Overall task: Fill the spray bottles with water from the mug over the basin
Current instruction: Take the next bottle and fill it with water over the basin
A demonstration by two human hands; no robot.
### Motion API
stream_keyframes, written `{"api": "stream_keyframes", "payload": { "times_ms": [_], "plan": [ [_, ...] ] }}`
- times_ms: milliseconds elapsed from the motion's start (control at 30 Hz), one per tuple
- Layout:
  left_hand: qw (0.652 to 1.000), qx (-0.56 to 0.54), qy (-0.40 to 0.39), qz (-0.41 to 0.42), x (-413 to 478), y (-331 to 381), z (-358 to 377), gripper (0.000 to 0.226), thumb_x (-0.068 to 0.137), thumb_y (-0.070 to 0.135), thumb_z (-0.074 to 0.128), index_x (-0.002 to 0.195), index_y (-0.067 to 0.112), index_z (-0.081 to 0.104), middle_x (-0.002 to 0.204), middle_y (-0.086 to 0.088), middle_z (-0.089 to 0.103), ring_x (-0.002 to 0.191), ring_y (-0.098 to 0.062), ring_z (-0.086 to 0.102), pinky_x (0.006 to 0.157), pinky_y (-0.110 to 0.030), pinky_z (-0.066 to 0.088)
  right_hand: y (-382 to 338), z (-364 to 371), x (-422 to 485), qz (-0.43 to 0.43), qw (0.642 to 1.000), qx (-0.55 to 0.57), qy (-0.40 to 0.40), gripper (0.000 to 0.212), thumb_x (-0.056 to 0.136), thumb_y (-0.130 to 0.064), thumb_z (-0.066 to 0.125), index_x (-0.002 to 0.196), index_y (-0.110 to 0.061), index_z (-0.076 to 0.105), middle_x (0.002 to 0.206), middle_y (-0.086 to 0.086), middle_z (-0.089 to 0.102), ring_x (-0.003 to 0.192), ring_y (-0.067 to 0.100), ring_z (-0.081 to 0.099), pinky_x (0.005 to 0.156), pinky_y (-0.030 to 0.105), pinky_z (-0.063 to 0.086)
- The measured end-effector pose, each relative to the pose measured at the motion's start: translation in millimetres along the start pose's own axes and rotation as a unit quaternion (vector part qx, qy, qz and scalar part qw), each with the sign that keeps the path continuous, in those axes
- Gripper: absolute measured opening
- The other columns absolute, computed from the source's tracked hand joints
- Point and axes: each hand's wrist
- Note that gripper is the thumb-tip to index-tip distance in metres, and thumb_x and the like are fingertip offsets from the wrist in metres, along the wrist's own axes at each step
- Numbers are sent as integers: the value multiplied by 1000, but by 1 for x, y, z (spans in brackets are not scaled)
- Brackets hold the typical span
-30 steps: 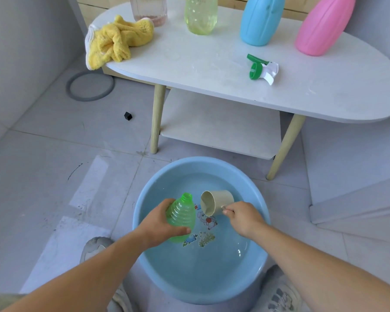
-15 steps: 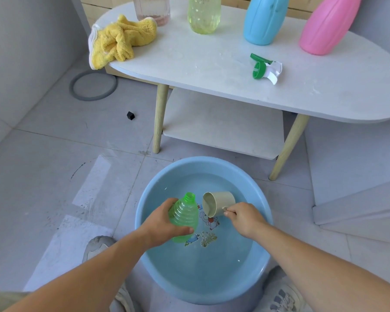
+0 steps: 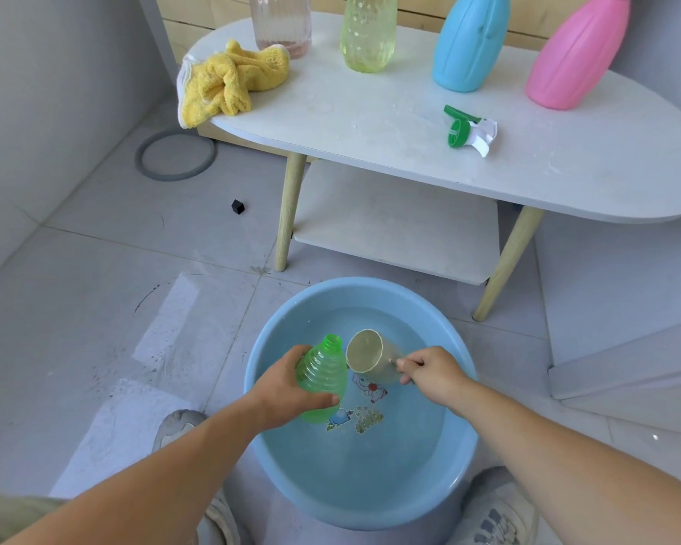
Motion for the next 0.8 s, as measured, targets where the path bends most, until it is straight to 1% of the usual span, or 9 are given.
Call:
{"api": "stream_keyframes", "payload": {
  "times_ms": [67, 100, 167, 300, 400, 467, 600, 733, 800],
  "plan": [
    [1000, 5, 7, 5, -2, 2, -1, 77, 70, 29, 93, 132, 29, 48, 109, 10, 66, 96, -3, 65, 69, -11, 50, -5, -4, -6, -7, 999, 50, 3, 25, 98, -27, 58, 81, -16, 73, 79, -3, 74, 81, 17, 65, 78, 29, 52],
    [1000, 9, 13, 9, -3, 5, -2, 76, 71, 28, 92, 131, 29, 46, 109, 9, 65, 95, -3, 64, 67, -10, 49, -7, -7, -9, -14, 998, 68, 5, 24, 97, -27, 59, 81, -18, 73, 79, -3, 74, 85, 17, 68, 87, 32, 55],
    [999, 16, 27, 13, -5, 8, -3, 75, 73, 25, 91, 129, 28, 41, 107, 9, 62, 92, -4, 62, 64, -11, 47, -10, -11, -14, -27, 995, 94, 9, 22, 97, -26, 59, 82, -19, 74, 79, -3, 75, 89, 17, 71, 95, 39, 54],
    [998, 12, 57, 29, -8, 14, -5, 75, 73, 21, 90, 126, 27, 38, 105, 9, 58, 89, -5, 60, 64, -12, 47, -19, -20, -26, -50, 989, 139, 20, 21, 97, -26, 60, 84, -19, 74, 79, -4, 76, 93, 19, 71, 100, 43, 52],
    [997, 7, 64, 46, -9, 22, -7, 74, 72, 21, 90, 125, 29, 40, 106, 9, 58, 91, -8, 60, 67, -16, 49, -28, -30, -37, -72, 983, 164, 26, 21, 97, -23, 59, 83, -18, 74, 75, -5, 75, 94, 20, 71, 102, 42, 50],
    [997, 1, 62, 53, -11, 27, -7, 76, 72, 22, 90, 127, 31, 39, 108, 12, 57, 94, -4, 59, 68, -14, 47, -34, -38, -43, -90, 981, 168, 32, 22, 98, -22, 59, 81, -19, 74, 73, -5, 75, 91, 18, 71, 102, 42, 50],
    [995, -15, 67, 71, -14, 35, -6, 77, 73, 19, 91, 131, 35, 42, 111, 16, 60, 99, 4, 58, 70, -6, 43, -46, -54, -56, -120, 978, 162, 46, 23, 97, -20, 60, 80, -19, 74, 75, -2, 75, 91, 18, 72, 103, 43, 50],
    [994, -22, 71, 81, -17, 44, -6, 75, 73, 17, 90, 129, 35, 45, 111, 14, 60, 99, 1, 59, 64, -5, 46, -58, -69, -74, -133, 980, 134, 61, 22, 97, -21, 60, 81, -18, 74, 75, -4, 75, 89, 13, 72, 103, 43, 49],
    [993, -19, 71, 88, -18, 48, -6, 76, 73, 19, 90, 130, 35, 44, 112, 15, 60, 99, 1, 58, 63, -3, 45, -64, -75, -82, -146, 980, 110, 76, 22, 97, -21, 59, 81, -17, 74, 75, -3, 74, 90, 21, 72, 100, 50, 48]
  ]
}}
Point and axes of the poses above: each hand's wrist, its own x-axis towards the middle knuckle, its own z-axis out of the palm, y = z × x
